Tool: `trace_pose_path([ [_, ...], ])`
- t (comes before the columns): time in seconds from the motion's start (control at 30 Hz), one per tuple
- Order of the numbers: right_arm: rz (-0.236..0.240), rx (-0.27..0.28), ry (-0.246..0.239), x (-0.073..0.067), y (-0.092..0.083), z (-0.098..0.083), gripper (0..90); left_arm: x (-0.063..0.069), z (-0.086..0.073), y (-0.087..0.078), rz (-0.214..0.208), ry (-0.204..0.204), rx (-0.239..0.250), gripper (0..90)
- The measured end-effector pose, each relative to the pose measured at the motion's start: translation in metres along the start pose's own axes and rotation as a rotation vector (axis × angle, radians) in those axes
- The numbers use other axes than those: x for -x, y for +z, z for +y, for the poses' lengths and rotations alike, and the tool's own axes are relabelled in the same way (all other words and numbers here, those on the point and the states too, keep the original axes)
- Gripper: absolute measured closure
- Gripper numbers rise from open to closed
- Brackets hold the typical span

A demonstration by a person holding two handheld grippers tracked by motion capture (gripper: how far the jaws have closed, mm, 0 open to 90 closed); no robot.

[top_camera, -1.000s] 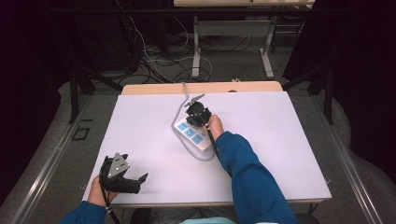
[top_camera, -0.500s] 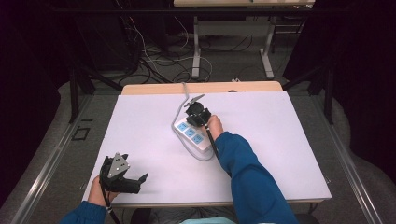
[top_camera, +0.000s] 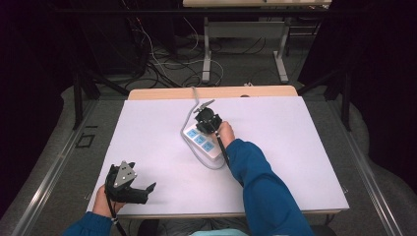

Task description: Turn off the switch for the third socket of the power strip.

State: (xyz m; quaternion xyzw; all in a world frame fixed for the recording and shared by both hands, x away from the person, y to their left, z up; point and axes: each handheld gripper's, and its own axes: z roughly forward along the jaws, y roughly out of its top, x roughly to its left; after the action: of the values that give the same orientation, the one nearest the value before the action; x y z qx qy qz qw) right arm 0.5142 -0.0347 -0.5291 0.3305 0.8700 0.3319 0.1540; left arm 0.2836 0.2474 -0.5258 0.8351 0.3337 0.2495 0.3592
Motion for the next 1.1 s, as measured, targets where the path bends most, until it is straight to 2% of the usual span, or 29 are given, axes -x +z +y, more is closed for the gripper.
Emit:
trace_pose_path([
  [0.07, -0.005, -0.001, -0.005, -0.0011, 0.0003, 0.0004, 90.0, 0.0000, 0.0000, 0.0000, -0.002, -0.001, 0.000, 0.8],
  [0.1, -0.014, 0.016, 0.008, -0.0026, 0.0018, -0.0001, 90.0, 0.0001, 0.0000, 0.0000, -0.001, -0.002, 0.001, 0.9],
  [0.13, -0.018, -0.014, 0.003, -0.0024, 0.0011, 0.0003, 90.0, 0.0000, 0.0000, 0.0000, -0.001, -0.001, -0.001, 0.8],
  [0.17, -0.011, -0.038, 0.017, -0.0033, -0.0009, 0.0008, 90.0, 0.0001, -0.0001, 0.0000, -0.003, -0.003, -0.001, 0.8],
  [0.2, -0.006, -0.033, 0.000, -0.0019, -0.0006, 0.0009, 90.0, 0.0000, -0.0001, -0.0001, 0.000, -0.001, 0.001, 0.9],
  [0.23, -0.005, -0.046, 0.025, -0.0031, -0.0021, 0.0008, 90.0, 0.0000, 0.0000, -0.0002, -0.001, -0.001, -0.001, 0.8],
  [0.3, -0.010, 0.021, 0.040, -0.0037, 0.0022, -0.0014, 90.0, 0.0001, -0.0001, -0.0001, -0.003, -0.002, 0.000, 0.8],
  [0.33, -0.010, 0.034, 0.039, -0.0037, 0.0030, -0.0018, 90.0, 0.0000, 0.0000, 0.0000, -0.001, 0.000, 0.000, 0.9],
  [0.47, -0.011, -0.001, 0.044, -0.0041, 0.0010, -0.0008, 90.0, 0.0005, -0.0001, 0.0002, -0.005, -0.006, 0.000, 0.9],
  [0.57, -0.008, 0.019, 0.032, -0.0026, 0.0020, -0.0014, 90.0, 0.0003, -0.0001, 0.0002, -0.005, -0.004, 0.000, 0.9],
  [0.77, -0.007, 0.018, 0.041, -0.0033, 0.0019, -0.0015, 90.0, 0.0007, 0.0000, 0.0004, -0.009, -0.010, -0.003, 0.9],
  [0.8, -0.006, -0.024, 0.038, -0.0031, -0.0007, -0.0003, 90.0, 0.0007, 0.0000, 0.0005, -0.011, -0.010, -0.002, 0.9],
  [0.9, -0.006, -0.025, 0.039, -0.0031, -0.0008, -0.0004, 90.0, 0.0008, 0.0000, 0.0005, -0.010, -0.010, -0.002, 0.9],
  [0.93, -0.006, -0.010, 0.031, -0.0026, 0.0002, -0.0007, 90.0, 0.0008, 0.0000, 0.0005, -0.011, -0.010, -0.002, 0.9],
  [0.97, -0.005, -0.021, 0.040, -0.0030, -0.0006, -0.0006, 90.0, 0.0008, 0.0000, 0.0006, -0.010, -0.010, -0.001, 0.9],
  [1.0, -0.008, 0.002, 0.044, -0.0032, 0.0009, -0.0012, 90.0, 0.0007, 0.0000, 0.0006, -0.009, -0.010, -0.002, 0.9],
  [1.1, -0.005, 0.015, 0.036, -0.0026, 0.0016, -0.0015, 90.0, 0.0007, -0.0001, 0.0006, -0.007, -0.009, -0.002, 0.9],
])
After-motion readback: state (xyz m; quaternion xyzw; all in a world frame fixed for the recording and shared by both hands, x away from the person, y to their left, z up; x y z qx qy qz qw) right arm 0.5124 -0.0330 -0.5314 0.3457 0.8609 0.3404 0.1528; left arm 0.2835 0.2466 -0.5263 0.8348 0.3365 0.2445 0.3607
